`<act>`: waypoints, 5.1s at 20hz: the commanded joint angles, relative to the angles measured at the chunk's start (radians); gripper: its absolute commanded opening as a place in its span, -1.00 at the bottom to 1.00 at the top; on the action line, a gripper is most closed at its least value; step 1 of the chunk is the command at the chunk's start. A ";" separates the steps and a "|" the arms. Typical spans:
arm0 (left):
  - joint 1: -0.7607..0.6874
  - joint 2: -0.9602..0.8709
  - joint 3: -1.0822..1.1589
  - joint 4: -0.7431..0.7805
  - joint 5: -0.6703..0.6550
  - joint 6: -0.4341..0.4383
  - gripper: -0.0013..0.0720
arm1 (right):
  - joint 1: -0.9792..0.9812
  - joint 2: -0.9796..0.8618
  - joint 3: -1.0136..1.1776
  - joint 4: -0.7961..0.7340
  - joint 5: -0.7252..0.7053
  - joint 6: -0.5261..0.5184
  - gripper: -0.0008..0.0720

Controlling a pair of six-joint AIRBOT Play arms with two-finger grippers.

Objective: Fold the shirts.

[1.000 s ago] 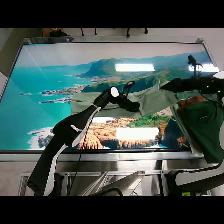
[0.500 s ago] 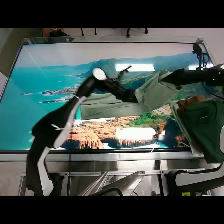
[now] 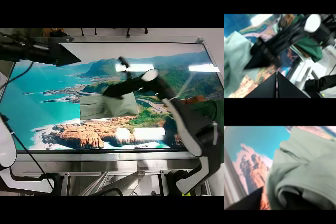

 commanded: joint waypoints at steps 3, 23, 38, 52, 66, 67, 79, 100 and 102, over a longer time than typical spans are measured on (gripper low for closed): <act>0.042 0.084 -0.002 -0.001 -0.056 0.003 -0.93 | 0.220 -0.115 0.002 0.084 -0.320 -0.165 0.42; -0.083 0.048 -0.002 0.058 -0.042 -0.006 -0.93 | -0.471 -0.072 -0.064 -0.227 0.261 0.053 0.67; -0.083 0.048 -0.002 0.058 -0.051 -0.006 -0.93 | -0.370 -0.080 -0.042 0.186 0.252 -0.204 -0.92; -0.083 0.048 -0.002 0.057 -0.108 -0.014 -0.93 | -1.197 0.434 0.095 -0.083 0.327 0.464 -0.92; -0.083 0.046 -0.002 0.057 -0.105 0.043 -0.93 | -1.248 0.581 0.039 -1.009 0.743 0.709 -0.92; -0.083 0.046 -0.002 0.057 -0.105 0.054 -0.93 | -1.248 0.578 0.015 -1.059 0.782 0.708 -0.92; -0.083 0.048 -0.118 0.050 -0.113 0.116 -0.93 | -1.249 0.443 -0.448 -1.268 0.735 0.729 0.46; -0.081 0.436 -0.599 0.060 0.153 0.086 -0.93 | -0.582 0.331 0.190 -0.607 0.669 0.658 -0.92; -0.082 0.554 -0.825 0.060 0.201 0.094 -0.93 | -0.396 0.377 0.031 -0.640 0.593 0.654 -0.93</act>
